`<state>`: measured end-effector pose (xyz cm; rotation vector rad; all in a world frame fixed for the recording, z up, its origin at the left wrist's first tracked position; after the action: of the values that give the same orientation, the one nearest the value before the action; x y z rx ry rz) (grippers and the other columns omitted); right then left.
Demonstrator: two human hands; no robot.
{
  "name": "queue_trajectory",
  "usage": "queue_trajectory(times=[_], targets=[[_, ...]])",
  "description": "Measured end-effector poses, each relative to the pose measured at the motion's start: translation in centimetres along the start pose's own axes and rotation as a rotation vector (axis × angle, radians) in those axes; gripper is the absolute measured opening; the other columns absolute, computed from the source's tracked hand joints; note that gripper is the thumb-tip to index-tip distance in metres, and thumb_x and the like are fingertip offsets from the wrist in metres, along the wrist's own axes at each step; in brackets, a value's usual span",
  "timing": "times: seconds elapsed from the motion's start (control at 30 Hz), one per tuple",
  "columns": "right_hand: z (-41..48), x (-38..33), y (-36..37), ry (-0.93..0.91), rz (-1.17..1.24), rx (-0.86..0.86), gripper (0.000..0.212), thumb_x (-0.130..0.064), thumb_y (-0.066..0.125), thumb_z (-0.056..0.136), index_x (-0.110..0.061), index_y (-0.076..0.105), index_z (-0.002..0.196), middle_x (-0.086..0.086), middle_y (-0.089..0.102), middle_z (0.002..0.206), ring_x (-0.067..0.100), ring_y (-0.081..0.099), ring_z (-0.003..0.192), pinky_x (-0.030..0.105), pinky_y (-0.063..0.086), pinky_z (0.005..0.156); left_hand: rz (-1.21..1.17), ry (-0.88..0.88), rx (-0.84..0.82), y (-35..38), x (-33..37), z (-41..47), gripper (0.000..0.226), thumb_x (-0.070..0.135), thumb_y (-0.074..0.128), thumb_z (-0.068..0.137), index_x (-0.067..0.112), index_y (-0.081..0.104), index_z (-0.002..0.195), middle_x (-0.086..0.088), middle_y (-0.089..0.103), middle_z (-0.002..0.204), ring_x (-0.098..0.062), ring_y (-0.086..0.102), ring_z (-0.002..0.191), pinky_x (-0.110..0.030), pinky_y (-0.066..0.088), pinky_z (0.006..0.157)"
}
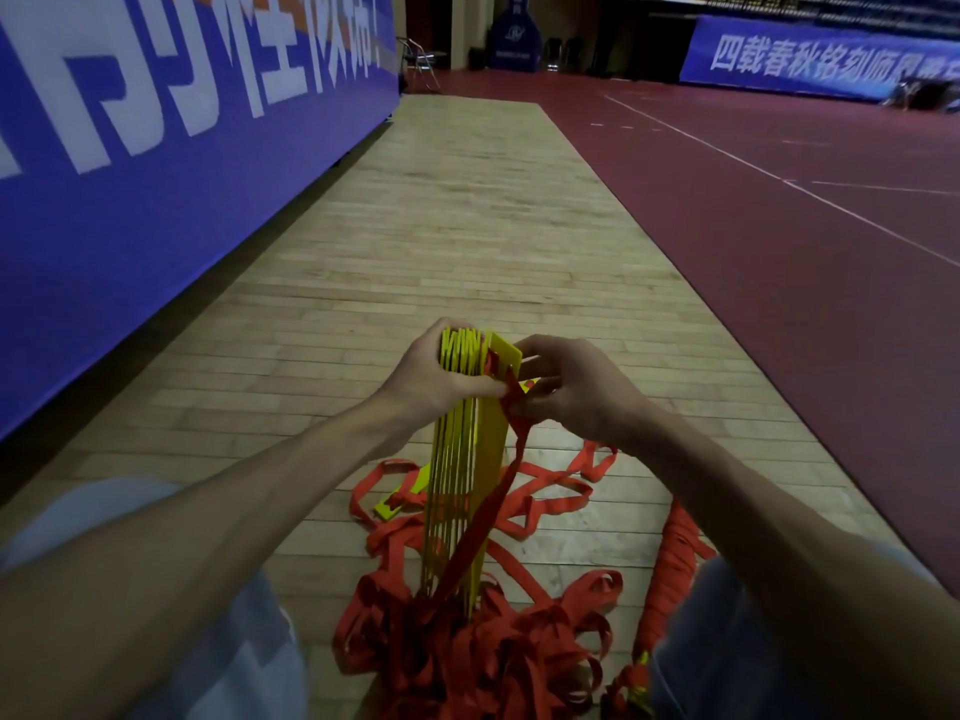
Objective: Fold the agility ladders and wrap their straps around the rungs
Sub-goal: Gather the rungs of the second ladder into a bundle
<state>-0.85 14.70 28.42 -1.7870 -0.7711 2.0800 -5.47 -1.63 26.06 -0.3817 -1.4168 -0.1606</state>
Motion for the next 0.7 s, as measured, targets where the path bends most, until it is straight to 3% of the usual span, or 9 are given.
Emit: queue_trajectory(times=[0.1, 0.2, 0.3, 0.4, 0.5, 0.6, 0.7], targets=[[0.2, 0.1, 0.3, -0.069, -0.114, 0.058, 0.035, 0.014, 0.062, 0.083, -0.010, 0.065, 0.109, -0.001, 0.071, 0.088, 0.013, 0.072, 0.074, 0.030, 0.061, 0.060, -0.070, -0.034, -0.096, 0.7, 0.0, -0.2, 0.070, 0.017, 0.093, 0.056, 0.014, 0.058, 0.117, -0.005, 0.069, 0.099, -0.016, 0.068, 0.093, -0.027, 0.056, 0.080], [0.1, 0.0, 0.8, -0.106, -0.172, 0.077, 0.030, 0.010, 0.054, 0.084, -0.017, 0.063, 0.094, -0.012, 0.062, 0.068, 0.004, 0.059, 0.057, 0.022, 0.048, 0.054, -0.003, 0.028, 0.087, 1.0, -0.3, -0.4, 0.062, 0.017, 0.093, 0.061, 0.012, 0.059, 0.112, -0.005, 0.069, 0.094, -0.013, 0.068, 0.085, -0.031, 0.057, 0.077], [0.0, -0.1, 1.4, -0.122, -0.133, 0.018, 0.021, 0.014, 0.050, 0.083, 0.000, 0.062, 0.094, -0.002, 0.056, 0.070, 0.004, 0.045, 0.059, 0.021, 0.040, 0.058, 0.110, 0.079, 0.256, 0.6, -0.6, -0.4, 0.062, 0.036, 0.089, 0.054, 0.018, 0.060, 0.105, -0.004, 0.069, 0.092, -0.017, 0.066, 0.084, -0.035, 0.056, 0.075], [-0.1, 0.1, 1.6, -0.093, -0.091, -0.010, 0.028, 0.010, 0.056, 0.083, -0.002, 0.066, 0.106, 0.009, 0.070, 0.085, 0.014, 0.063, 0.071, 0.028, 0.054, 0.068, 0.235, 0.142, 0.313, 0.5, 0.0, -0.6, 0.045, 0.023, 0.087, 0.066, 0.018, 0.060, 0.102, 0.002, 0.065, 0.086, -0.014, 0.062, 0.079, -0.031, 0.053, 0.073], [-0.1, 0.8, 1.7, 0.016, -0.154, -0.009, 0.030, -0.001, 0.065, 0.087, -0.005, 0.067, 0.117, 0.008, 0.076, 0.098, 0.015, 0.073, 0.087, 0.031, 0.060, 0.079, 0.233, 0.159, 0.352, 0.2, 0.4, -0.4, 0.034, 0.017, 0.082, 0.071, 0.019, 0.059, 0.096, 0.006, 0.060, 0.076, -0.008, 0.056, 0.067, -0.027, 0.049, 0.065], [-0.1, 1.2, 1.7, 0.051, -0.296, -0.042, 0.017, -0.012, 0.063, 0.092, -0.005, 0.071, 0.104, -0.006, 0.072, 0.075, 0.005, 0.070, 0.069, 0.015, 0.053, 0.064, 0.122, 0.125, 0.363, -0.5, 0.9, 0.2, 0.037, 0.026, 0.078, 0.065, 0.014, 0.061, 0.096, 0.004, 0.059, 0.075, -0.011, 0.055, 0.066, -0.031, 0.049, 0.065], [0.2, 1.6, 1.9, 0.072, -0.375, -0.098, 0.021, -0.025, 0.066, 0.093, -0.006, 0.069, 0.100, -0.005, 0.062, 0.068, 0.006, 0.063, 0.060, 0.014, 0.045, 0.053, -0.050, 0.148, 0.321, -0.7, 2.5, 0.6, 0.031, 0.015, 0.076, 0.062, 0.015, 0.062, 0.089, 0.001, 0.061, 0.075, -0.011, 0.056, 0.065, -0.031, 0.050, 0.063]])
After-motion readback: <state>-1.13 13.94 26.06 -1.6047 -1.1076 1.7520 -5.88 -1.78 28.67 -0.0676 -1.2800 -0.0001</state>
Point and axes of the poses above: each hand's wrist, its own z-axis towards the middle knuckle, its own y-axis out of the palm, x = y × z, the point moved 3 cm from there along z, towards the middle knuckle
